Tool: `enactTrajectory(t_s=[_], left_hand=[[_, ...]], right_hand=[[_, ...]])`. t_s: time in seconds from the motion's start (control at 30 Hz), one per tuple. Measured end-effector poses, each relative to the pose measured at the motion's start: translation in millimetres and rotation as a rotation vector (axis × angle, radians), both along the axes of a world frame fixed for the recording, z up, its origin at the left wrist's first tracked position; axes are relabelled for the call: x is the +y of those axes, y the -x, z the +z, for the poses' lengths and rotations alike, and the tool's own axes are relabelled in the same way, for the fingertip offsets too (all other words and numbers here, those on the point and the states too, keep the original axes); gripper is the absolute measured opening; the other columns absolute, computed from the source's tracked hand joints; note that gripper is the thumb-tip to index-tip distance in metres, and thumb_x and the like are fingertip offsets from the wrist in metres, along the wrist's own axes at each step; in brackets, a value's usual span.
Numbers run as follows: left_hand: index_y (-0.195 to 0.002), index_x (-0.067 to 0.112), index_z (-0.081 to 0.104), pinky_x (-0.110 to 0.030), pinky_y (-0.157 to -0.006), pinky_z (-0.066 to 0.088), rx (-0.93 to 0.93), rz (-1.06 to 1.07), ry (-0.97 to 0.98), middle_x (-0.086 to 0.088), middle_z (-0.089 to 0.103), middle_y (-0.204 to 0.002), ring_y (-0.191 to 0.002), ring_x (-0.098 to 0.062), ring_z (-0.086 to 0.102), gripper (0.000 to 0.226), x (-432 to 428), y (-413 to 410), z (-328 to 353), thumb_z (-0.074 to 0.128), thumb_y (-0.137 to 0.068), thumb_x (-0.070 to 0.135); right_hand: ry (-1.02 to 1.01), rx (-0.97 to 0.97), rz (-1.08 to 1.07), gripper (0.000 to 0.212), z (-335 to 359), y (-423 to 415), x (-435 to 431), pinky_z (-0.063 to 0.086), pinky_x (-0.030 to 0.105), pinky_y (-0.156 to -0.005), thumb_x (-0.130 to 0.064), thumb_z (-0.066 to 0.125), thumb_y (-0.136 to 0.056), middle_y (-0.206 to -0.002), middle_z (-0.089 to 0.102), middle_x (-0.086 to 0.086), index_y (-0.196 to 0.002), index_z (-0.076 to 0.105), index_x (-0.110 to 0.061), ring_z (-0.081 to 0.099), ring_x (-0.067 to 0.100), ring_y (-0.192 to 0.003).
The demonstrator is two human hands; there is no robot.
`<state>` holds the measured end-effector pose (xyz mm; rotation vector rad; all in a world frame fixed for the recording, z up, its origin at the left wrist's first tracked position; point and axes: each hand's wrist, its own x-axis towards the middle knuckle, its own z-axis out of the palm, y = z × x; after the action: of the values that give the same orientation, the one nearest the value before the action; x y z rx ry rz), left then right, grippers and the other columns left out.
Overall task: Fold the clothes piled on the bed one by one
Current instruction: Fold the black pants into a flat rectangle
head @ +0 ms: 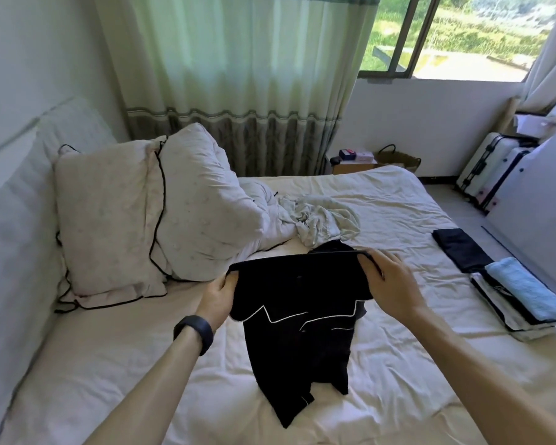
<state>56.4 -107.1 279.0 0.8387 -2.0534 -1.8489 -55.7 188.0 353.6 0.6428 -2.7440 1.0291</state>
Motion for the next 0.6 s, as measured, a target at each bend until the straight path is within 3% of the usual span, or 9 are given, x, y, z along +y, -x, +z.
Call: enactTrajectory(t_s=[0.07, 0.13, 0.2, 0.33, 0.4, 0.47, 0.53, 0.6], left_hand=[[-0.09, 0.03, 0.067, -0.018, -0.075, 0.048, 0.029, 0.051, -0.137, 0.014, 0.071, -0.09, -0.088, -0.001, 0.063, 0.028, 13.0, 6.1, 12.0, 0.046, -0.104, 0.04], [-0.095, 0.03, 0.066, -0.015, -0.077, 0.045, 0.068, 0.026, -0.041, 0.019, 0.066, -0.094, -0.09, 0.005, 0.059, 0.032, 20.9, 9.1, 29.0, 0.04, -0.106, 0.044], [-0.101, 0.029, 0.063, -0.014, -0.071, 0.041, 0.128, -0.03, 0.223, 0.022, 0.062, -0.092, -0.087, 0.004, 0.058, 0.03, 21.7, 9.6, 46.6, 0.036, -0.107, 0.041], [-0.102, 0.009, 0.061, -0.028, -0.061, 0.027, 0.162, -0.146, 0.883, -0.009, 0.067, -0.077, -0.076, -0.03, 0.06, 0.029, 6.3, 2.5, 87.1, 0.045, -0.105, 0.034], [-0.098, 0.013, 0.06, -0.033, -0.06, 0.032, 0.164, -0.147, 1.072, -0.01, 0.067, -0.075, -0.074, -0.035, 0.062, 0.03, -4.6, -2.8, 110.8, 0.049, -0.102, 0.041], [-0.089, 0.02, 0.055, -0.038, -0.064, 0.046, 0.078, -0.159, 1.089, -0.003, 0.064, -0.071, -0.073, -0.033, 0.062, 0.034, -10.0, -7.4, 135.5, 0.05, -0.098, 0.052], [-0.074, 0.025, 0.051, -0.039, -0.068, 0.049, -0.094, -0.232, 1.116, 0.002, 0.059, -0.067, -0.074, -0.03, 0.061, 0.041, -10.0, -11.9, 153.4, 0.05, -0.094, 0.06], [-0.058, 0.022, 0.048, -0.035, -0.062, 0.043, -0.215, -0.326, 1.245, 0.002, 0.054, -0.06, -0.069, -0.028, 0.059, 0.055, -6.5, -18.2, 165.3, 0.045, -0.094, 0.065]], right_hand=[[0.218, -0.179, 0.026, 0.04, 11.0, -2.9, 2.4, 0.037, 0.019, -0.064, -0.038, 0.049, -0.105, -0.067, 0.055, -0.012, -0.087, 0.064, -0.006, 0.054, 0.014, -0.075], [0.354, -0.248, 0.02, 0.051, 21.2, -4.5, 5.7, 0.033, 0.02, -0.052, -0.045, 0.045, -0.106, -0.062, 0.048, -0.002, -0.083, 0.056, -0.001, 0.047, 0.013, -0.06], [0.444, -0.262, 0.007, 0.053, 26.7, -2.4, 12.0, 0.034, 0.019, -0.051, -0.043, 0.045, -0.107, -0.066, 0.049, 0.002, -0.086, 0.056, 0.004, 0.046, 0.012, -0.059], [0.567, -0.328, -0.03, 0.052, 28.5, 0.6, 30.4, 0.037, 0.017, -0.049, -0.042, 0.048, -0.106, -0.066, 0.05, 0.003, -0.083, 0.06, 0.003, 0.048, 0.012, -0.057], [0.535, -0.295, -0.018, 0.044, 29.4, -0.7, 38.5, 0.041, 0.014, -0.053, -0.041, 0.048, -0.106, -0.066, 0.06, 0.0, -0.081, 0.068, -0.011, 0.055, 0.005, -0.058], [0.433, -0.264, 0.025, 0.038, 32.5, -2.3, 46.9, 0.043, 0.015, -0.061, -0.042, 0.049, -0.106, -0.077, 0.068, 0.004, -0.087, 0.07, -0.017, 0.06, 0.002, -0.066], [0.218, -0.27, 0.099, 0.036, 35.4, -5.5, 55.3, 0.046, 0.019, -0.069, -0.046, 0.049, -0.105, -0.084, 0.072, 0.003, -0.092, 0.072, -0.021, 0.065, 0.004, -0.075], [-0.062, -0.221, 0.169, 0.041, 34.9, -9.0, 62.8, 0.046, 0.025, -0.069, -0.047, 0.05, -0.104, -0.081, 0.072, 0.004, -0.091, 0.072, -0.016, 0.066, 0.011, -0.074]])
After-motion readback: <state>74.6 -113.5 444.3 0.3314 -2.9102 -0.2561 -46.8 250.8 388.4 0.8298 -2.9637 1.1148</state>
